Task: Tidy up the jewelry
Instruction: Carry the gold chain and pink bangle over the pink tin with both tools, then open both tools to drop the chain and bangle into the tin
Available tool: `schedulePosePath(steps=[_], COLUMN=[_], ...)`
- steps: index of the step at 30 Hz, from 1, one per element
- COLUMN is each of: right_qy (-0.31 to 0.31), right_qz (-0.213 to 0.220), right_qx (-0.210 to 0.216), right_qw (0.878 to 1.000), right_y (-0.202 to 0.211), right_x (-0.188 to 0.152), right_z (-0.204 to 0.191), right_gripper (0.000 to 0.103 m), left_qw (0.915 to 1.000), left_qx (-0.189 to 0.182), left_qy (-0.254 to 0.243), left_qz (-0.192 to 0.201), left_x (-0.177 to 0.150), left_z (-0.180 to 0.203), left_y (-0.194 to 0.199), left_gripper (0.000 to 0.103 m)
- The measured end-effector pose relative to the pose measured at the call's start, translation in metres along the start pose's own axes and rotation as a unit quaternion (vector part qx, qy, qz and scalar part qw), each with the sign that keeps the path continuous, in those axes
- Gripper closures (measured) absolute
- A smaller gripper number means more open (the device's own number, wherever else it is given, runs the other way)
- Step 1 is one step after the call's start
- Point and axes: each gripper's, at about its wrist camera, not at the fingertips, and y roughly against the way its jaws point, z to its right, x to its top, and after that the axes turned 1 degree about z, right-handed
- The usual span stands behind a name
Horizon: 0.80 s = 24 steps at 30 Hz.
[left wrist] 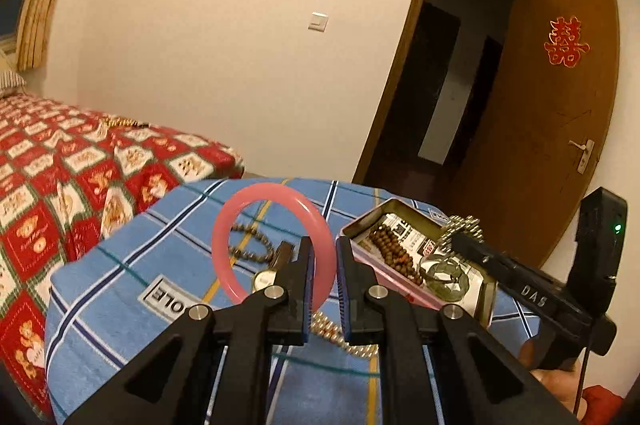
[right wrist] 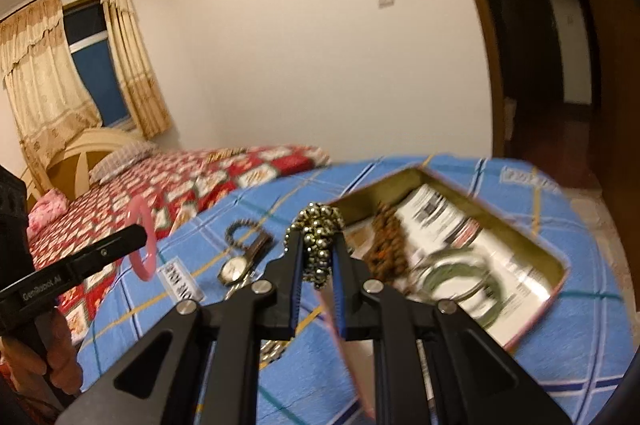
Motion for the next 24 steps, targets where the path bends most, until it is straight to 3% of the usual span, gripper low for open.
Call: schedulePosePath(steps=[7,13,20,24], right_qy=[-0.023,-0.036,-0.048,-0.054], right_qz=[0.041,0.05,0.018,-0.022], right_qx=[-0.043,-0.061,-0.048,-0.03], right_qw=[0.998,0.996,0.998,0.998], right_y=[0.01,0.006,-0.013,-0.029], right_x=[0.014,0.025,0.03,0.027], right_z=[0.034,0.066,0.09,0.096], right_gripper=[0.086,0.086,0.086,0.086], left_qw=[0.9988,0.9961,0.9875,0.9827], left_qx=[-0.017,-0.033,-0.059,-0.063], left_qy=[-0.046,-0.078,-0.125,-0.138], left_qz=[0.001,-0.025,-0.077,-0.106], left_x=[0.008,0.009,-0.009,-0.025], left_z=[0.035,0.072,0.119,0.131], left_y=[-0.025,-0.065,-0.107,-0.121], left_gripper=[0.093,0.093,0.093,0.093])
